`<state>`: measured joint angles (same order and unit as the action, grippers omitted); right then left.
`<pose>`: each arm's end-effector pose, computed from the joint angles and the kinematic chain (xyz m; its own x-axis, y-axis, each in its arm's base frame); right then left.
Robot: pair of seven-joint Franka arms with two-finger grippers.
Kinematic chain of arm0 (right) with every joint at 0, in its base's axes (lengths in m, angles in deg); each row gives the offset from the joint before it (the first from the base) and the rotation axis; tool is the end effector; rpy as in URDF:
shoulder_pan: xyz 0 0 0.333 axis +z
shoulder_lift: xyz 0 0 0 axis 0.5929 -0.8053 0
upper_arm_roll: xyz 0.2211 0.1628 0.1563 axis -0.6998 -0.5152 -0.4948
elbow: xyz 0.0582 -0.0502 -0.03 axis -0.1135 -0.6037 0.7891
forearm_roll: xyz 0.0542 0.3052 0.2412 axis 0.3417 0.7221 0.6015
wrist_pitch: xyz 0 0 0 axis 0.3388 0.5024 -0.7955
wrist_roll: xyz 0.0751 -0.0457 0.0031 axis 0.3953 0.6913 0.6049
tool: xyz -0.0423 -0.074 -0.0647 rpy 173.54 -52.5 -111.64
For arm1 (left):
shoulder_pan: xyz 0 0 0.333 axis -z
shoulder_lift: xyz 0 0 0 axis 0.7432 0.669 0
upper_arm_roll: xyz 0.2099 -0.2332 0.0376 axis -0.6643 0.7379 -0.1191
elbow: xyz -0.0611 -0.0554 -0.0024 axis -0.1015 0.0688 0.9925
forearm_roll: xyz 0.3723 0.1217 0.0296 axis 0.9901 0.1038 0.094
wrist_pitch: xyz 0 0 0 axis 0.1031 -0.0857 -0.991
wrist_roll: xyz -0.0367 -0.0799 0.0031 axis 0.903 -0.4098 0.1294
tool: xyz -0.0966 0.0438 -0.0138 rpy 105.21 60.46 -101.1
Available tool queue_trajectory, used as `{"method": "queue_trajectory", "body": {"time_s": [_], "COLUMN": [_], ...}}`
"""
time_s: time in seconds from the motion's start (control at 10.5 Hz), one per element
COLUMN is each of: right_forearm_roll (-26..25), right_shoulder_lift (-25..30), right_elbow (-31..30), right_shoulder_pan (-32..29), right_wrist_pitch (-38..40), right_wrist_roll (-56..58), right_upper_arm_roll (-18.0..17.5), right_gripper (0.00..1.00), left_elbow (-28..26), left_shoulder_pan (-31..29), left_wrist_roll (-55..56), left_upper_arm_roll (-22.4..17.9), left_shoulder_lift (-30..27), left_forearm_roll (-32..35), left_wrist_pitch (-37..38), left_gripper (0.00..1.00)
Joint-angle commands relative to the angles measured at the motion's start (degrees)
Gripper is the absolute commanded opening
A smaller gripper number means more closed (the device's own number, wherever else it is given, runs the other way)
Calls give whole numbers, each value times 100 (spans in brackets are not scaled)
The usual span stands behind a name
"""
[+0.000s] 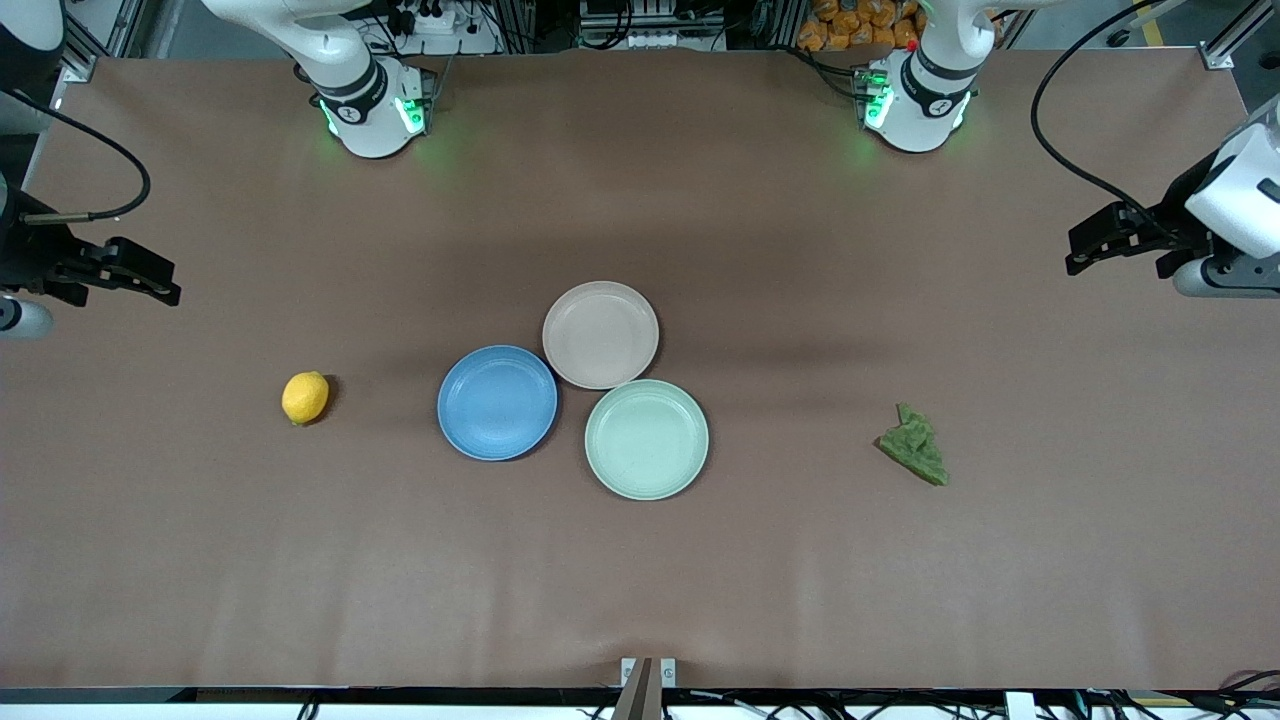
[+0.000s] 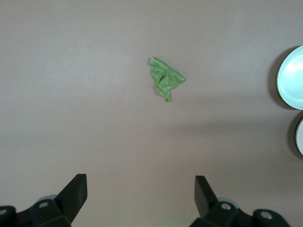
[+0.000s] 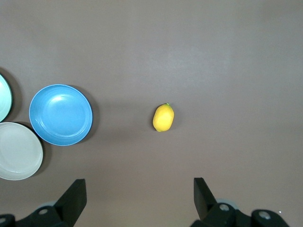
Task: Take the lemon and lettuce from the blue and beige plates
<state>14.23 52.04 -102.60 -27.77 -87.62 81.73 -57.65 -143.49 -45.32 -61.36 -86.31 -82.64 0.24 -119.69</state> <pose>0.5884 0.0170 0.6317 0.9993 0.0048 -0.0364 0.0055 -0.9998 0.0190 0.5542 -0.0468 0.6201 0.9988 -0.0471 -0.0164 -0.0469 -0.9988 0.0127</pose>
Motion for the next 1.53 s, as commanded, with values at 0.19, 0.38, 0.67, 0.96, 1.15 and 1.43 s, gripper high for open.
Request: {"method": "queue_trajectory", "body": {"time_s": [0.19, 0.38, 0.67, 0.96, 1.15, 1.43], "right_forearm_roll": [-47, -47, -56, -47, -38, -47], "right_shoulder_lift": [286, 478, 532, 497, 488, 471], "right_elbow": [-354, -668, -784, -758, -758, -750], "right_shoulder_pan": [-165, -174, -174, -174, -201, -209], "right_wrist_pitch": [-136, -345, -418, -356, -321, -321], "right_wrist_roll": [25, 16, 16, -19, -10, -10], "right_upper_arm_roll": [-108, -108, -108, -100, -91, -82], "right_gripper": [100, 100, 100, 100, 100, 100], "left_elbow": [-19, -28, -19, -19, -19, -19], "left_shoulder_pan": [-41, -40, -49, -58, -58, -58], "left_wrist_roll": [-147, -147, -42, -41, -42, -50], "left_upper_arm_roll": [80, 98, 107, 116, 116, 116], "left_shoulder_lift": [-148, -122, -104, -113, -104, -104], "left_forearm_roll": [425, 478, 426, 250, 294, 285], "left_wrist_pitch": [-188, -409, -409, -409, -409, -409], "left_gripper": [100, 100, 100, 100, 100, 100]}}
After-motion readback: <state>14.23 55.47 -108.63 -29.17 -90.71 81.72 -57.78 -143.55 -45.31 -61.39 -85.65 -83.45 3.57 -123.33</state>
